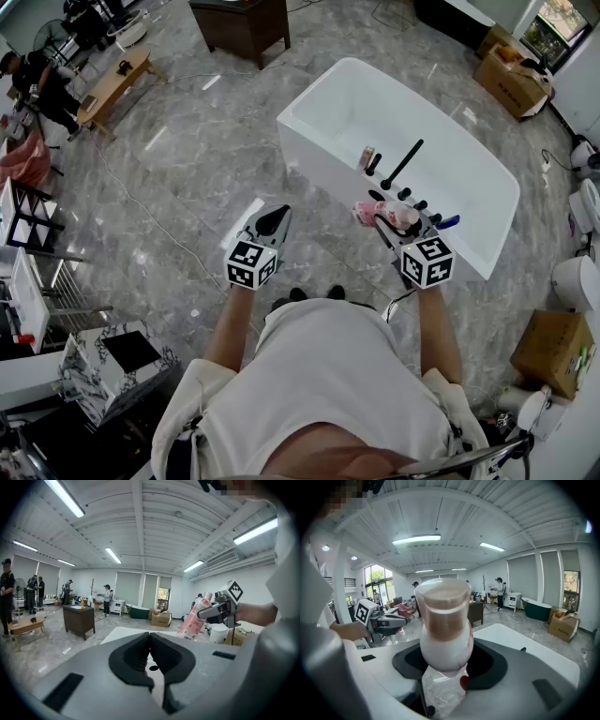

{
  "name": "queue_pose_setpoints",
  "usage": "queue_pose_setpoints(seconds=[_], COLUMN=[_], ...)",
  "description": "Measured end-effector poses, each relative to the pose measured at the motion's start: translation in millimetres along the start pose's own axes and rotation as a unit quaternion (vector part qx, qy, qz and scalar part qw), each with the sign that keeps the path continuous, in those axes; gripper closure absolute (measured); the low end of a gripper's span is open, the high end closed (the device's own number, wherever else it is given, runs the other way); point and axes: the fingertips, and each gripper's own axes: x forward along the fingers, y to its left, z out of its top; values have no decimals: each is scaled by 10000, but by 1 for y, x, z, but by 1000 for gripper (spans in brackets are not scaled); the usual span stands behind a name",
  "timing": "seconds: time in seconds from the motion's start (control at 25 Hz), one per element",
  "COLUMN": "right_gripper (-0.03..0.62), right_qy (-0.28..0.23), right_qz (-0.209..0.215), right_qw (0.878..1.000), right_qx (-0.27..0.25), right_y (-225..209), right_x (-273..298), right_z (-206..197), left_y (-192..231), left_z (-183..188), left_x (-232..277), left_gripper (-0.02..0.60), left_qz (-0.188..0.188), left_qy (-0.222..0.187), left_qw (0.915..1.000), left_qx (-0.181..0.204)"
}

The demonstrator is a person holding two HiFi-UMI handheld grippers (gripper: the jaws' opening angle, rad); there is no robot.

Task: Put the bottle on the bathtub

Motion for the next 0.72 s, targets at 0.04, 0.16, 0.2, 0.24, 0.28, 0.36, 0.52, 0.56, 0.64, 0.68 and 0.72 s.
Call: queue_pose_setpoints(seconds=[0.04, 0.16, 0.2, 0.24, 0.28, 0.36, 0.52, 0.56, 0.64, 0.68, 0.72], right_gripper=[364, 364, 364, 364, 364, 364, 364, 362, 362, 362, 362], right_qy=[-12, -33, -33, -29, -22, 0, 13, 4, -17, -29, -42], right_qz=[1, -3, -6, -7, -6, 1, -7, -10, -26, -41, -56], right_qw=[10000, 10000, 10000, 10000, 10000, 10000, 10000, 10000, 9999, 9998, 9998], right_qx=[-11, -30, -30, -29, -27, -23, 57, 96, 160, 178, 189], right_y=[-1, -2, -2, -2, -2, 1, 5, 6, 8, 9, 10], right_x=[-1, -3, -3, -3, -3, -2, -1, -1, 0, 0, -1], right_z=[1, 1, 1, 0, 0, 0, -1, -1, -1, -1, -1], left_y=[-1, -3, -3, -3, -2, -2, -3, -2, -1, 0, 2], left_z=[0, 1, 1, 1, 1, 2, 1, 0, -1, -1, -2], left_x=[0, 0, 0, 0, 0, -1, -3, -4, -5, -6, -7], left_gripper=[574, 572, 574, 573, 573, 574, 572, 574, 573, 573, 574], left_qz=[1, -1, -4, -9, -15, -30, -89, -103, -122, -131, -142], left_qy=[-8, -23, -25, -27, -30, -31, -5, -2, 5, 11, 18], left_qw=[10000, 10000, 10000, 10000, 10000, 10000, 10000, 9999, 9999, 9999, 9999], left_qx=[0, 4, 4, 2, 0, -1, 9, 10, 8, 6, 6])
